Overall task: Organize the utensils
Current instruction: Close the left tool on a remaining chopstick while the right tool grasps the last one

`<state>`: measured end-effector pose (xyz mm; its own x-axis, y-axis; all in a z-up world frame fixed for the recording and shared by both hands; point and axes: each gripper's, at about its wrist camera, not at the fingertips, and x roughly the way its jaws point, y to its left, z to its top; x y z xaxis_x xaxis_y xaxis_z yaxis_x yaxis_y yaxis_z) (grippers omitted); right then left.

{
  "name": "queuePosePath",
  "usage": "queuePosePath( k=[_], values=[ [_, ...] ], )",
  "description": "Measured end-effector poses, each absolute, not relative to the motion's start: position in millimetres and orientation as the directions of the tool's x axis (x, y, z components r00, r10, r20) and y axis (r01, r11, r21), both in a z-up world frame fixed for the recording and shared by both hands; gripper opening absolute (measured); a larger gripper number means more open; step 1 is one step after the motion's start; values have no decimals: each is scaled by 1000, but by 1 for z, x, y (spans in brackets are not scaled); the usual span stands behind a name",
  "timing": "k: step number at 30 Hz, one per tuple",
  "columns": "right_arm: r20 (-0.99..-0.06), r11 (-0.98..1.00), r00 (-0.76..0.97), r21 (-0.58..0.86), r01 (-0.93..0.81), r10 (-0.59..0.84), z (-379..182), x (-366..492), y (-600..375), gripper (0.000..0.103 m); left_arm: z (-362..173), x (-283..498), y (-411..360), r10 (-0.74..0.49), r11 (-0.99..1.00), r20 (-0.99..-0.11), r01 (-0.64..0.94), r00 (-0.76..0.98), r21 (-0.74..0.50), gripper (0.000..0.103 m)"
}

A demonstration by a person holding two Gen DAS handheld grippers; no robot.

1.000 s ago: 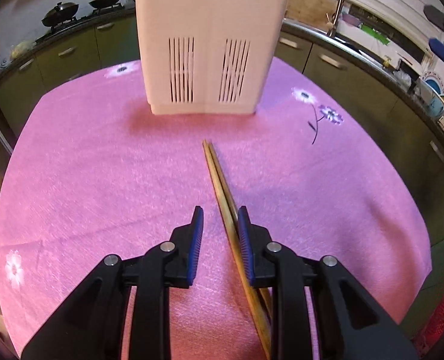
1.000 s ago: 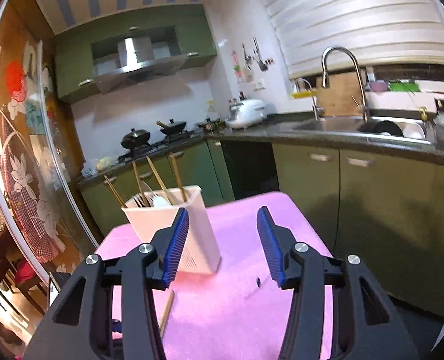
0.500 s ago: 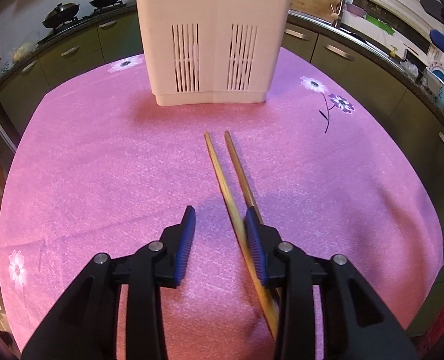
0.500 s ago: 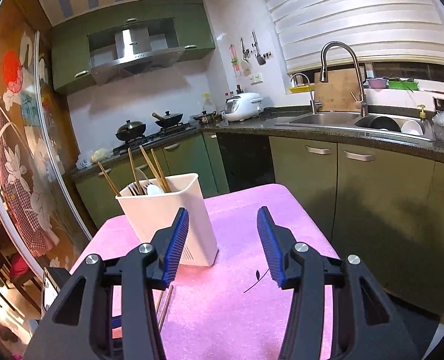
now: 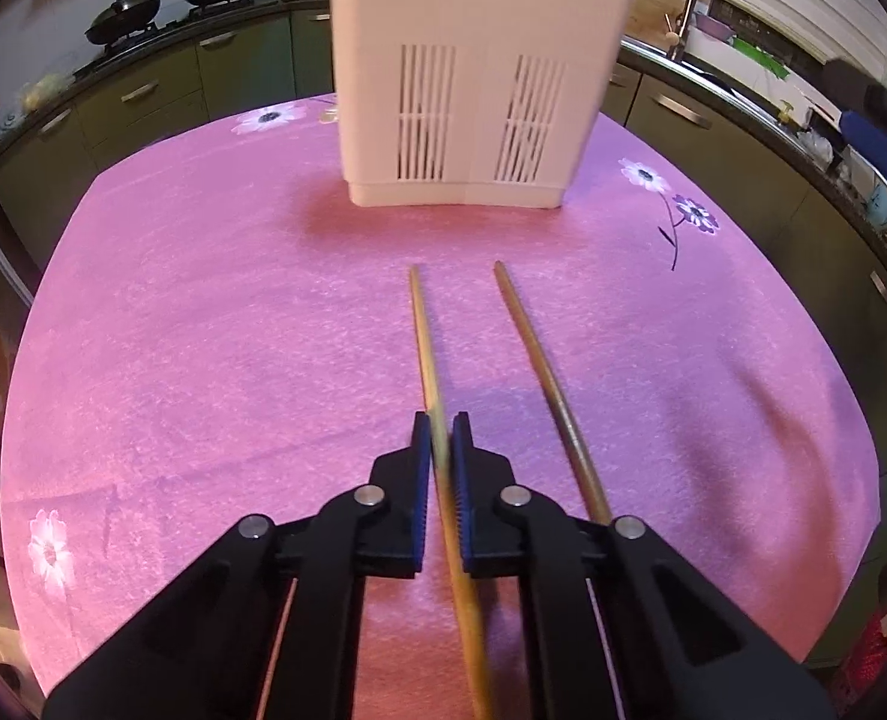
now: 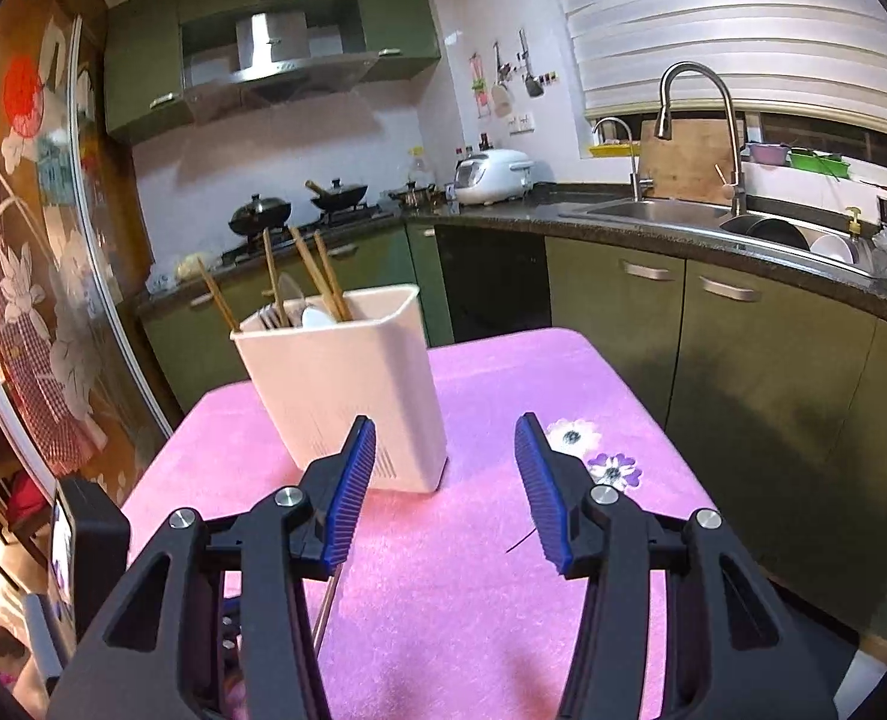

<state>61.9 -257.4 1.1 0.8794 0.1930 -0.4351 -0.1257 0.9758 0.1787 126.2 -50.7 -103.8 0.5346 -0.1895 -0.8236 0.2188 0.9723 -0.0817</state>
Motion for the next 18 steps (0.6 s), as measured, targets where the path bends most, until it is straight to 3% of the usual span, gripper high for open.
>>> queuePosePath(
  k=[5, 10, 13, 18],
  values=[
    [-485, 980, 854, 144, -136, 190, -10, 68, -237, 52, -100, 122, -44, -204, 972, -816, 214, 541, -101, 7],
    [-646, 972, 728, 114, -206, 230, -43, 86, -200, 53, -89, 119, -28, -206, 974, -797, 197, 568, -111, 7],
    [-738, 960, 627, 103, -261, 250, -67, 98, -178, 49, -83, 116, -20, -208, 975, -784, 186, 584, -120, 7],
    [-789, 957, 570, 77, -280, 230, -92, 105, -151, 45, -71, 112, -14, -221, 974, -764, 185, 606, -134, 7]
  ],
)
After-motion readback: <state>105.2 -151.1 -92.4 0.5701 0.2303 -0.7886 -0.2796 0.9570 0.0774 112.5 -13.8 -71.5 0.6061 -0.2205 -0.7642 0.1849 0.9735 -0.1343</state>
